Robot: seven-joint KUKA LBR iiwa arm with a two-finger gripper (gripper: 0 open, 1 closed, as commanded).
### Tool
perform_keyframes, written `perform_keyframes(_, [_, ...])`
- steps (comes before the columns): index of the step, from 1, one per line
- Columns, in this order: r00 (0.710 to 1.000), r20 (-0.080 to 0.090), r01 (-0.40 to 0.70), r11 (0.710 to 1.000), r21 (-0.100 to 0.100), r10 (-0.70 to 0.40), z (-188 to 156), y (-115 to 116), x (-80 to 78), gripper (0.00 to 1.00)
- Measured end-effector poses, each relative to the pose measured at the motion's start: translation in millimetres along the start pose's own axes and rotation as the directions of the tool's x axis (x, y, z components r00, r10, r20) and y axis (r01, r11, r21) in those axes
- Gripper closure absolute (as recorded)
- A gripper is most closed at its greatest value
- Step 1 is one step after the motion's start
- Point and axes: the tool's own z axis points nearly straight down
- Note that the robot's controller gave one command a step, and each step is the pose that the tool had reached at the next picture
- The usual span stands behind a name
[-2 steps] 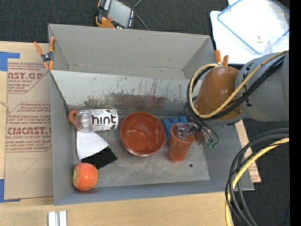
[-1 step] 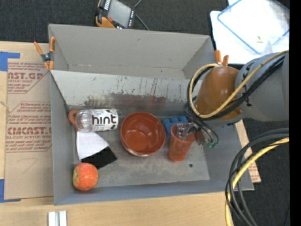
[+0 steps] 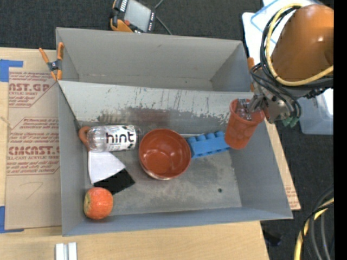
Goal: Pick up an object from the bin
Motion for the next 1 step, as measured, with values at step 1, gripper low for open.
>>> perform_keyframes(1, [1.0,-0.006,0.0,1.0,-0.002,0.0,2.8,0.6,1.2,1.0])
